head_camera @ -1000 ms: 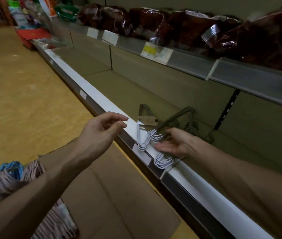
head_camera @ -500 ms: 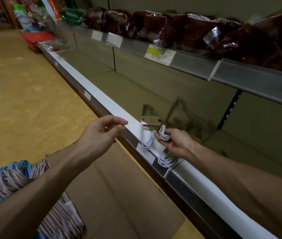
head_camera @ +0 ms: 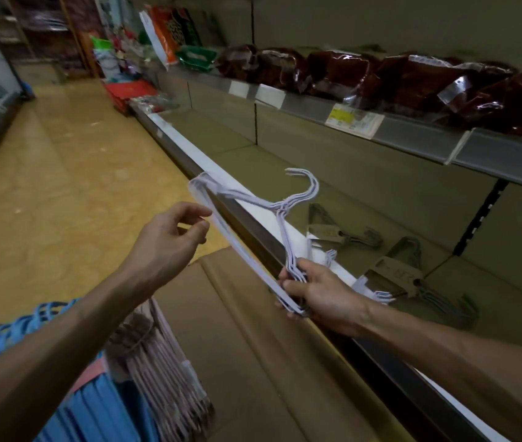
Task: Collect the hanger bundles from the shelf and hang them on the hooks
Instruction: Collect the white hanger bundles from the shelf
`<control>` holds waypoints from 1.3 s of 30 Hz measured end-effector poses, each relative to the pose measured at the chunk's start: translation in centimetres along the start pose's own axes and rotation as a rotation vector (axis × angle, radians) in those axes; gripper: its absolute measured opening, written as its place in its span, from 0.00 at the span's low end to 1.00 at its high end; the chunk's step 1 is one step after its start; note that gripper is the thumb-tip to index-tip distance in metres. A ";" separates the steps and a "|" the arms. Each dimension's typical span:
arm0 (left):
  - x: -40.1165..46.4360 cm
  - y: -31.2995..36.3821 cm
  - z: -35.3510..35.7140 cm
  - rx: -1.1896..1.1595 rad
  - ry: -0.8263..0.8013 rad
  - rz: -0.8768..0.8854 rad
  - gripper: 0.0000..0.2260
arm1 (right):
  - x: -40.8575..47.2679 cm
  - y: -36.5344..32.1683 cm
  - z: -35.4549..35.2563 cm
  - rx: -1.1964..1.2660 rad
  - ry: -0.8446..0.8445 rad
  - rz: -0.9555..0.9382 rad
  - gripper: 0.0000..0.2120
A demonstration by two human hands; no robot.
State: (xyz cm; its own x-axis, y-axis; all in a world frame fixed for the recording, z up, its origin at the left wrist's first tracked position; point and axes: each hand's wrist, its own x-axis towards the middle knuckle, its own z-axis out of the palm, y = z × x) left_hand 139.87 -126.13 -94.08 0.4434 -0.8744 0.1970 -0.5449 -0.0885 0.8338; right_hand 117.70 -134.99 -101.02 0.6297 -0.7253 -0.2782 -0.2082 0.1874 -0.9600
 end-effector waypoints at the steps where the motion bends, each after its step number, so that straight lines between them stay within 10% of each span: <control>1: 0.1 -0.1 -0.6 0.044 0.017 0.034 0.07 | -0.2 0.0 0.7 -0.072 -0.029 -0.014 0.03; 7: -0.5 0.0 -2.8 0.569 -0.027 0.288 0.14 | -1.0 -0.6 4.8 -0.267 -0.220 -0.064 0.04; 26: -0.9 -0.9 -2.8 0.063 -0.051 0.140 0.08 | 1.0 -3.3 8.8 -0.439 -0.178 -0.146 0.14; 39: -1.7 -3.8 -4.7 0.364 -0.272 0.069 0.09 | 5.1 -0.5 10.2 -0.152 -0.185 0.070 0.11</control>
State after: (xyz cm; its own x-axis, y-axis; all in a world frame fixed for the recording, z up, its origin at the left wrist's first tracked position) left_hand 144.46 -122.05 -95.15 0.2205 -0.9734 0.0623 -0.8028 -0.1448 0.5784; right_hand 128.68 -132.02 -102.28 0.7331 -0.5778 -0.3588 -0.3578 0.1211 -0.9259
